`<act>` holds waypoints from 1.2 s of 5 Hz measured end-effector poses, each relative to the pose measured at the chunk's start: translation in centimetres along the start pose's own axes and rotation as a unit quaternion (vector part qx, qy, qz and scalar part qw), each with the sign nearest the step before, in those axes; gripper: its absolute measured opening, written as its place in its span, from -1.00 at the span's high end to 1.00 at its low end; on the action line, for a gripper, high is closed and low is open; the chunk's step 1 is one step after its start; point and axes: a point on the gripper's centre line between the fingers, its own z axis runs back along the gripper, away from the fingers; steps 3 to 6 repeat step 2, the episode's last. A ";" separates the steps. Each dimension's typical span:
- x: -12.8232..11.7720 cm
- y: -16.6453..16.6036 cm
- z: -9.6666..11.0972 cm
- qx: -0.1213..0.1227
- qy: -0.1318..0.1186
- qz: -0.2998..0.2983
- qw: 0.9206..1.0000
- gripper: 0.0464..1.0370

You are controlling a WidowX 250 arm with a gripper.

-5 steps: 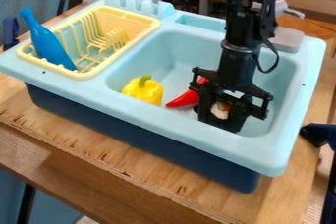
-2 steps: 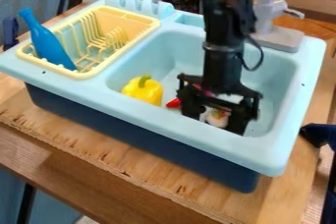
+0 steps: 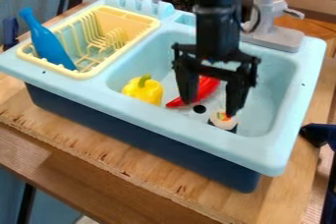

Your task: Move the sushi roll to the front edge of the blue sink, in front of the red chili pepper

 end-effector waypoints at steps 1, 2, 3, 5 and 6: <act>-0.6 -0.6 2.3 -0.002 -0.025 -0.025 0.999 -0.93; -1.6 -1.7 4.3 0.006 -0.041 -0.061 0.997 -0.93; -1.6 -1.7 4.3 0.006 -0.041 -0.061 0.997 -0.93; -1.6 -1.7 4.3 0.006 -0.041 -0.061 0.997 -0.93; -1.6 -1.7 4.3 0.006 -0.041 -0.061 0.997 -0.93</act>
